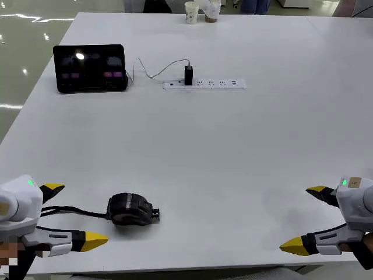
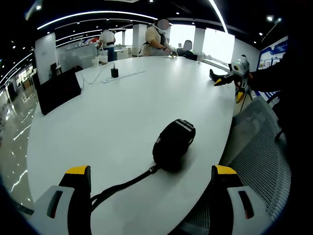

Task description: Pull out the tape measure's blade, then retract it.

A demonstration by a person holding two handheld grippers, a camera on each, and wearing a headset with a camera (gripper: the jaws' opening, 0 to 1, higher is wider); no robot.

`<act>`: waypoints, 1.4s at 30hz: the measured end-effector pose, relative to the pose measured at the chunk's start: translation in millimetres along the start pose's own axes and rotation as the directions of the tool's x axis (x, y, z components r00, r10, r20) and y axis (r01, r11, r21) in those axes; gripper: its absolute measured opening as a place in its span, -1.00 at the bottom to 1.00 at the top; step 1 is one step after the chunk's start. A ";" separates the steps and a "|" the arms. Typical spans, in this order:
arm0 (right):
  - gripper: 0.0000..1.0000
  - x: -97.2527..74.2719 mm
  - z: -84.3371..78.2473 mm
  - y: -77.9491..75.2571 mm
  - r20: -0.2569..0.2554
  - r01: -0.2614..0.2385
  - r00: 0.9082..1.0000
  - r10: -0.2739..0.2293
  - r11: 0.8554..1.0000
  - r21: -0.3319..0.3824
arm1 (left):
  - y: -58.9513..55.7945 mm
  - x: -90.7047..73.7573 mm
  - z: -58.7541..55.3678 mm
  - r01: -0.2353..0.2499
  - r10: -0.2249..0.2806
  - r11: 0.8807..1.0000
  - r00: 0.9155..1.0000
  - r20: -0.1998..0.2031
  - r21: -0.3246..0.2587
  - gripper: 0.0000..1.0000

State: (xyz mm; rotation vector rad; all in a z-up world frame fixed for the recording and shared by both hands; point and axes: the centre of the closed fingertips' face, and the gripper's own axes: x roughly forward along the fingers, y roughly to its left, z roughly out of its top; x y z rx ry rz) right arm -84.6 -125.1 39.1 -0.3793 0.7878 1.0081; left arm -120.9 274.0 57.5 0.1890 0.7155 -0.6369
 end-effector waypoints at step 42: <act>0.99 41.7 50.6 27.2 0.057 -0.129 0.988 0.141 0.976 -0.173 | -21.0 24.6 19.8 0.210 -0.174 0.929 0.975 -0.139 0.306 0.98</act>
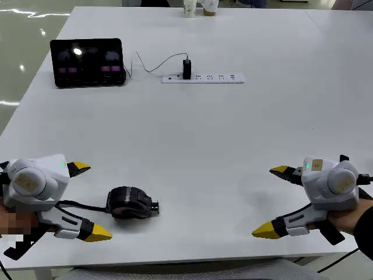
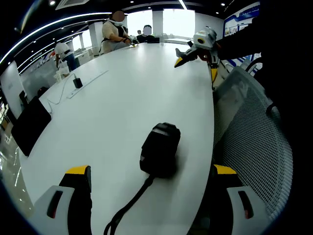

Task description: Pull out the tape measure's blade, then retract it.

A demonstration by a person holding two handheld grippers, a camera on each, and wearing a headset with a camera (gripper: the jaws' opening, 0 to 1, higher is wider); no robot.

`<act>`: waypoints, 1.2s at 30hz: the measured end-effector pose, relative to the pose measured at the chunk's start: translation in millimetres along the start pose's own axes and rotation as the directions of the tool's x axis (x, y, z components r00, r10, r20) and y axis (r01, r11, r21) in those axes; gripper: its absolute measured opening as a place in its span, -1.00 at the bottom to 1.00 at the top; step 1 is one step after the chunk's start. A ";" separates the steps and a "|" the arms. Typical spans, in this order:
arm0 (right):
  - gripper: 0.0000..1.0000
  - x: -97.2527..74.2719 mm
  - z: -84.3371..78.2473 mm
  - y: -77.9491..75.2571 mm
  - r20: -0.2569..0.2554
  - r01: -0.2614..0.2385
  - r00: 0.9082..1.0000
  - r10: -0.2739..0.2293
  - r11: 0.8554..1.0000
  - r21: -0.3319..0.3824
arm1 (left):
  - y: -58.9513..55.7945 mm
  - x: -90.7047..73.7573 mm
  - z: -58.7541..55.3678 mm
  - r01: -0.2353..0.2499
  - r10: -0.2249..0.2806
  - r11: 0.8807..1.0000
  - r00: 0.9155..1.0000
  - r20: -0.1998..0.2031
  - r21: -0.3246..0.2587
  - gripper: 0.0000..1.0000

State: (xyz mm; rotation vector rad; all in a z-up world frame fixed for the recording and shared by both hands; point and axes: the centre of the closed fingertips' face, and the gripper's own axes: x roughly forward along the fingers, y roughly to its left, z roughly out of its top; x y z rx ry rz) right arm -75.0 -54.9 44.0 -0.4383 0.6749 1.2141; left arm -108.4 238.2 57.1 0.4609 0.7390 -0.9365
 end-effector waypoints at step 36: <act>0.99 60.2 44.8 21.0 -0.004 -0.111 0.994 0.111 0.986 -0.121 | -6.0 30.7 20.0 0.117 -0.103 0.984 0.989 -0.109 0.133 0.98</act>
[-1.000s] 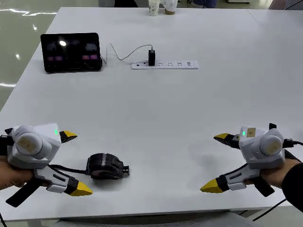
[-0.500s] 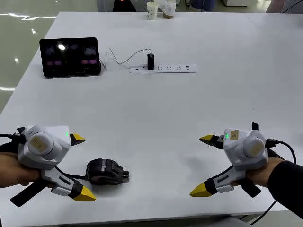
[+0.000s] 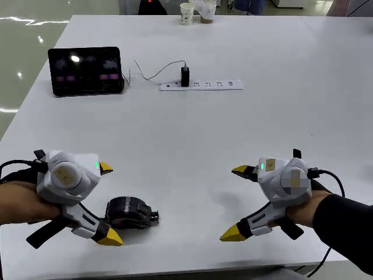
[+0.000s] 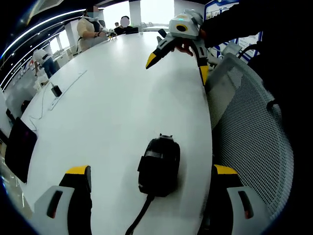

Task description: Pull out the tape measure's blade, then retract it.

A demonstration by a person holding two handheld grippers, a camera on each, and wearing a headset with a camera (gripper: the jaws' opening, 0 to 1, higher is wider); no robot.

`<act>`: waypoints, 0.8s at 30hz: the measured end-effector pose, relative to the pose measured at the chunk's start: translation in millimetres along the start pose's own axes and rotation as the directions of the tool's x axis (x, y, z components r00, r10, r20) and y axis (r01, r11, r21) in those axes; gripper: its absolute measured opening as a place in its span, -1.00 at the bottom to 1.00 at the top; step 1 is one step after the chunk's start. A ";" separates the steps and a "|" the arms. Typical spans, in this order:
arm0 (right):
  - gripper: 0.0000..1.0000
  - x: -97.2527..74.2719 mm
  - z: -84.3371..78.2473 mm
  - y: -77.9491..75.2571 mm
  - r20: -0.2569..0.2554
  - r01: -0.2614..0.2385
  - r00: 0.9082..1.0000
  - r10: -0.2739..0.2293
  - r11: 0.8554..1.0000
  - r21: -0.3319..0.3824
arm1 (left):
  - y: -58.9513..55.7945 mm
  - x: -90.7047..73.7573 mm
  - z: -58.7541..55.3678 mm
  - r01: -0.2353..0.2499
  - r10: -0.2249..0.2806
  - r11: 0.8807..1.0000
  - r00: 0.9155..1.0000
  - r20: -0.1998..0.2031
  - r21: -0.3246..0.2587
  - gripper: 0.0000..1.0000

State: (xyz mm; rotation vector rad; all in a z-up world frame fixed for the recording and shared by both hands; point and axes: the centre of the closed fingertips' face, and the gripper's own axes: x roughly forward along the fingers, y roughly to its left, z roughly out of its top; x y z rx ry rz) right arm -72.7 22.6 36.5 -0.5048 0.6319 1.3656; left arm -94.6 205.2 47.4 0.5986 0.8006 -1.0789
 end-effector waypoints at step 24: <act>0.99 59.5 45.0 22.4 0.054 -0.085 0.995 0.088 0.995 -0.048 | -9.0 21.8 9.3 0.051 -0.045 0.992 0.997 -0.054 0.116 0.33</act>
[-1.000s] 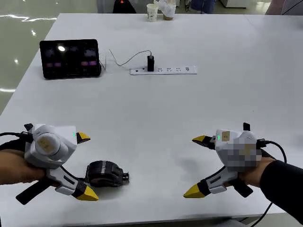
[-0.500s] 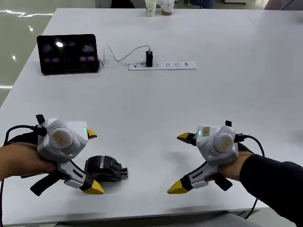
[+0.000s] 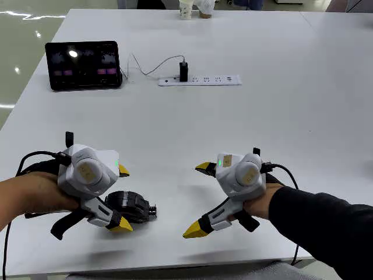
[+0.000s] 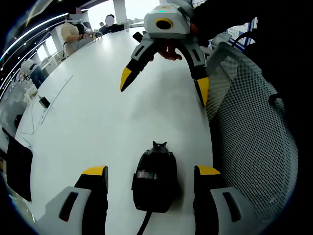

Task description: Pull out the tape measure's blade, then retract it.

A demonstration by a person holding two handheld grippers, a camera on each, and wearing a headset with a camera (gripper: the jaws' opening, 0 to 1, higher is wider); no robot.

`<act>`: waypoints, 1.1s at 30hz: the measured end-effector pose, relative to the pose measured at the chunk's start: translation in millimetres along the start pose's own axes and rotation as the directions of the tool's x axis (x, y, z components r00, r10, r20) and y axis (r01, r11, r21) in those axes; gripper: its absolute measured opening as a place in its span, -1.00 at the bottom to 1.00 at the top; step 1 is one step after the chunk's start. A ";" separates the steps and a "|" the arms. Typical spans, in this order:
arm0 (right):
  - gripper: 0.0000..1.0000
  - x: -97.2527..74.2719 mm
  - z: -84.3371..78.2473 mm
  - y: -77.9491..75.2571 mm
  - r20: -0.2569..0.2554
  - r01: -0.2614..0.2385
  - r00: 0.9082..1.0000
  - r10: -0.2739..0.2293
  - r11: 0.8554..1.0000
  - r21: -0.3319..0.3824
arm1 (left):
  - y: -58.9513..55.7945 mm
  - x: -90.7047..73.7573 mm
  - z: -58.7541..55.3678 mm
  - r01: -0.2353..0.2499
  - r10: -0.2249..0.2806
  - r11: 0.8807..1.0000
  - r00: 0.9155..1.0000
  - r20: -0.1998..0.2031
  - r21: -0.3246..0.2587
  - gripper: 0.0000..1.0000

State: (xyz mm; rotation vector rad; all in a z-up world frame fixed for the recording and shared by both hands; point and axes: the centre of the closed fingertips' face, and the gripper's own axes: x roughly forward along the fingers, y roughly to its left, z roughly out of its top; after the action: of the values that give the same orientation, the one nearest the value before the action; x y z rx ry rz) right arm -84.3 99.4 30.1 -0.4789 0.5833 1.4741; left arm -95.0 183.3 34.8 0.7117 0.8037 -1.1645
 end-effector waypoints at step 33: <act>0.99 40.8 12.9 8.7 -0.036 -0.057 0.998 0.057 0.998 -0.011 | -0.1 16.0 -7.9 0.017 -0.011 0.998 0.994 -0.107 0.054 -0.38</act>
State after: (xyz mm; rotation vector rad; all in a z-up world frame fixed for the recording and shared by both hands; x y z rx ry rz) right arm -91.8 139.6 14.8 -0.5025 0.6206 1.5267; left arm -93.4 181.7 17.1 0.8197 0.8699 -1.1725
